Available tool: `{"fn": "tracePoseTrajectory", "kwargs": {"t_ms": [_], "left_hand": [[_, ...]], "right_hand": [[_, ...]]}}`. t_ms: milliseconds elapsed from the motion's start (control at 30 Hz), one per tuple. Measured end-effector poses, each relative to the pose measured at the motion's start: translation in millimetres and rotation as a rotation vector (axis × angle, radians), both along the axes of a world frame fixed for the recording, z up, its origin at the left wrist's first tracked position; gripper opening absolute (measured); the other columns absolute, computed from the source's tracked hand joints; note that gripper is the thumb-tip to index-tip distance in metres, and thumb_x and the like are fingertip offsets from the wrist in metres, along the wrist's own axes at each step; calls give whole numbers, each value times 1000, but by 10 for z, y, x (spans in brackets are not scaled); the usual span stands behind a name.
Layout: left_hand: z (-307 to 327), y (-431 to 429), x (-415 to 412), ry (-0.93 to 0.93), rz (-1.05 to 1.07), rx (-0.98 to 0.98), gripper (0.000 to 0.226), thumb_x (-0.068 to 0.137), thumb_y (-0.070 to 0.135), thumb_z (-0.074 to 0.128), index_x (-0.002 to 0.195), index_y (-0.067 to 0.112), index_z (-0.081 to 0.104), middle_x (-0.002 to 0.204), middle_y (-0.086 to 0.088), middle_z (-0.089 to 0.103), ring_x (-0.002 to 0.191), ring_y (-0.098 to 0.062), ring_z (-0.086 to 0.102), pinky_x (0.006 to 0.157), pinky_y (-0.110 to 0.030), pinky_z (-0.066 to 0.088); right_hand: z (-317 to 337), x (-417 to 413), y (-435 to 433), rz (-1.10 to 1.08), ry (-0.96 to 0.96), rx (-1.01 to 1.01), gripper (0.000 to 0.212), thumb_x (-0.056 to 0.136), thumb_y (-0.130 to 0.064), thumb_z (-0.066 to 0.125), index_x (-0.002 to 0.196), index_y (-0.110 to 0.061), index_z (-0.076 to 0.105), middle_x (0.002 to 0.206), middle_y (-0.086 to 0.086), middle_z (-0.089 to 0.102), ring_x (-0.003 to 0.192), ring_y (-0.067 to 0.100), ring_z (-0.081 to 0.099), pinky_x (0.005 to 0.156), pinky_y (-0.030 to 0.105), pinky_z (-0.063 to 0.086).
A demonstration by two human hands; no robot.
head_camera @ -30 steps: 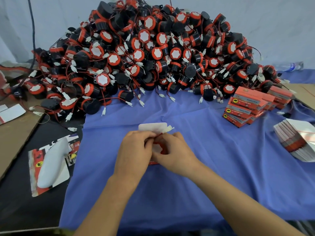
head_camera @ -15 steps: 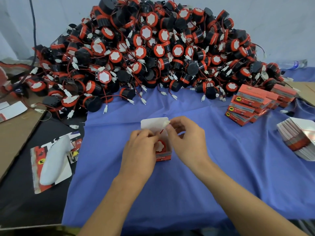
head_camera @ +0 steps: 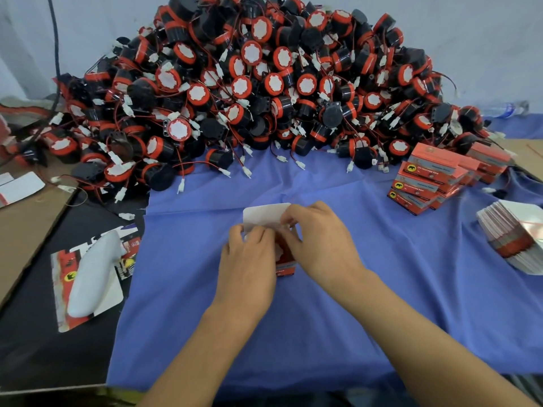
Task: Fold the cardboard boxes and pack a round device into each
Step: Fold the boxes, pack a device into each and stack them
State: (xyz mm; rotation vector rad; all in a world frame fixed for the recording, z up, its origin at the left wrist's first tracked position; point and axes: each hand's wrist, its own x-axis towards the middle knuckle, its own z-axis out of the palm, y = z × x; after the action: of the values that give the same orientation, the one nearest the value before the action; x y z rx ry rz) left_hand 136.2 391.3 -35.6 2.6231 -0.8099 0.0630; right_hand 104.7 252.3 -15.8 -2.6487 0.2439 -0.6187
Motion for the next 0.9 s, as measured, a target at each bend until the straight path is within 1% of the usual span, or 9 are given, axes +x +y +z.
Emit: {"fn": "tracePoseTrajectory", "kwargs": {"t_ms": [100, 333, 433, 500, 633, 700, 767, 833, 900], "left_hand": [[-72, 22, 0, 47, 21, -202, 27, 95, 2, 48, 112, 20, 58, 120, 13, 58, 123, -18, 40, 89, -34, 48], [-220, 77, 28, 50, 23, -521, 10, 99, 15, 59, 97, 23, 64, 103, 15, 55, 102, -10, 51, 81, -34, 49], [-292, 104, 60, 69, 21, -609, 8, 98, 19, 63, 92, 24, 66, 101, 18, 52, 99, -7, 57, 80, -29, 51], [-352, 114, 55, 81, 23, -684, 8, 97, 19, 66, 93, 26, 66, 103, 20, 51, 97, -5, 60, 79, -17, 48], [-461, 114, 47, 19, 54, -815, 30, 93, 9, 72, 114, 27, 59, 117, 16, 52, 111, 7, 54, 85, -3, 39], [-502, 117, 46, 24, 75, -881, 52, 91, 13, 77, 128, 34, 49, 127, 19, 44, 117, 4, 54, 89, -6, 43], [-486, 124, 34, 133, 100, -978, 63, 88, 21, 82, 129, 47, 41, 133, 23, 42, 116, -5, 62, 89, -15, 52], [-471, 137, 19, 198, 107, -1015, 51, 89, 33, 80, 117, 52, 42, 126, 24, 51, 113, -8, 65, 86, -22, 56], [-460, 135, 17, 93, 73, -946, 17, 99, 40, 65, 109, 39, 52, 114, 18, 57, 109, -12, 64, 85, -21, 54]], "right_hand": [[12, -6, -38, -7, 109, -141, 11, 94, -18, 63, 98, -18, 73, 100, -3, 61, 102, 20, 49, 65, 30, 37], [96, -10, -11, 12, 400, -148, 22, 101, -32, 56, 107, -16, 69, 123, -2, 53, 111, 22, 53, 81, 37, 52], [160, -55, 11, 27, 496, -160, 26, 101, -34, 48, 101, -18, 69, 118, 0, 54, 99, 25, 57, 78, 38, 51], [211, -76, 32, 33, 558, -194, 25, 99, -33, 47, 94, -18, 66, 110, 0, 52, 90, 26, 55, 71, 35, 44], [268, -25, 50, 45, 723, -184, 28, 98, -36, 45, 74, -20, 49, 93, -2, 46, 79, 23, 49, 61, 31, 32], [289, -3, 43, 49, 769, -165, 32, 98, -35, 45, 70, -20, 44, 87, -3, 44, 71, 19, 46, 56, 31, 29], [299, 4, 43, 65, 799, -142, 30, 99, -31, 43, 71, -19, 46, 90, -3, 41, 69, 17, 45, 57, 31, 32], [264, -3, 50, 86, 772, -76, 24, 99, -21, 42, 78, -16, 53, 98, -1, 40, 74, 21, 50, 64, 35, 44], [131, -45, 53, 79, 596, 15, 18, 95, -11, 43, 99, -15, 60, 107, 3, 45, 86, 26, 56, 77, 41, 52]]}}
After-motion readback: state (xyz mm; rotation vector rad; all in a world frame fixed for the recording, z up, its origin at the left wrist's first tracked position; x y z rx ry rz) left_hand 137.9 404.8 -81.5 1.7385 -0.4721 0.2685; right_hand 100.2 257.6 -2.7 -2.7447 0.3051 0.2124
